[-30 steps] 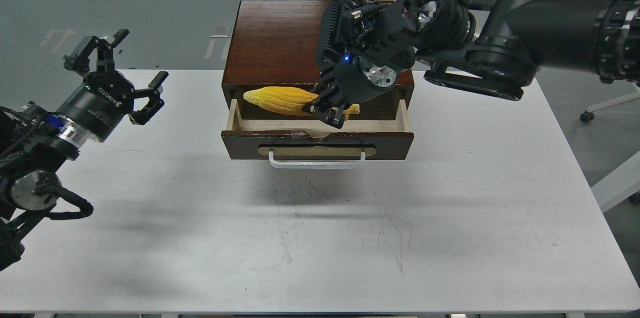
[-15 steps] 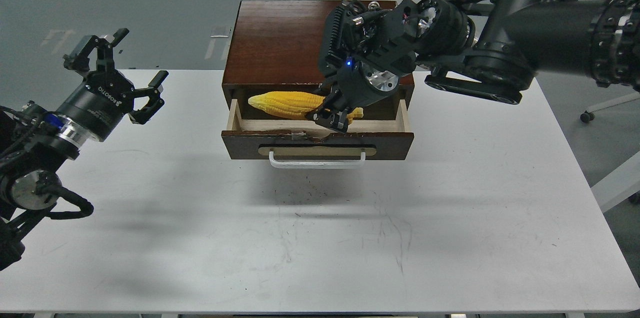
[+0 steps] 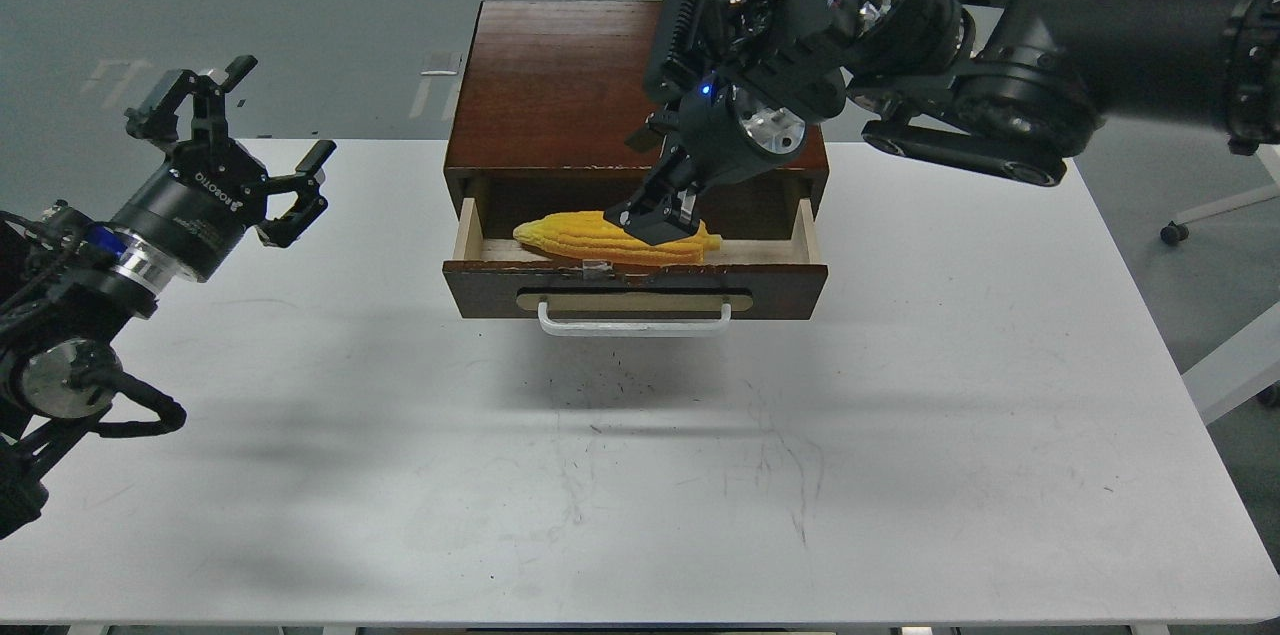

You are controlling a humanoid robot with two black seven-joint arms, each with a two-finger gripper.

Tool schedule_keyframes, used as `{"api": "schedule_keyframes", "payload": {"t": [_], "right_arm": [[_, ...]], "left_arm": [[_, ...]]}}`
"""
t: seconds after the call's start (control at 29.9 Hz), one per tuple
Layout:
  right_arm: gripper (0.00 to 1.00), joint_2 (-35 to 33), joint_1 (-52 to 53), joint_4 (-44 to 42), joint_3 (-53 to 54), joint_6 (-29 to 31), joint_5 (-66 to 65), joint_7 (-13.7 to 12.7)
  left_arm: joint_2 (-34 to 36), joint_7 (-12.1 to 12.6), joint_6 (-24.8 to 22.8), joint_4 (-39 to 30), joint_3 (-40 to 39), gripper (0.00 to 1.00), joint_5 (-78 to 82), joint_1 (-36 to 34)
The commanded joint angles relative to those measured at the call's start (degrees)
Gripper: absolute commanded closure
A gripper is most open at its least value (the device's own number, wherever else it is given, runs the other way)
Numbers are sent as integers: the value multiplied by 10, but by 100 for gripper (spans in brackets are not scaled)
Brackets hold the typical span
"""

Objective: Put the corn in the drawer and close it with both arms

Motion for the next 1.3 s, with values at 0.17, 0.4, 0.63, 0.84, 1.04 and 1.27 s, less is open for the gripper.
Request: {"api": "schedule_keyframes", "payload": {"t": [0.17, 0.4, 0.63, 0.84, 1.04, 1.27], "right_arm": [[5, -97, 21, 4, 48, 8, 175, 0], [4, -227, -41, 19, 93, 10, 383, 0], [4, -336, -262, 13, 301, 11, 488, 0], [4, -353, -495, -10, 484, 14, 625, 0], [4, -344, -588, -97, 523, 105, 736, 0], [4, -305, -643, -133, 523, 179, 794, 0]], "left_arm": [[0, 0, 0, -5, 1, 0, 1, 0], [-3, 0, 0, -5, 1, 0, 1, 1], [-17, 0, 0, -5, 1, 0, 10, 0], [-18, 0, 0, -5, 2, 0, 17, 0], [-18, 0, 0, -5, 2, 0, 18, 0], [-20, 0, 0, -5, 2, 0, 19, 0]]}}
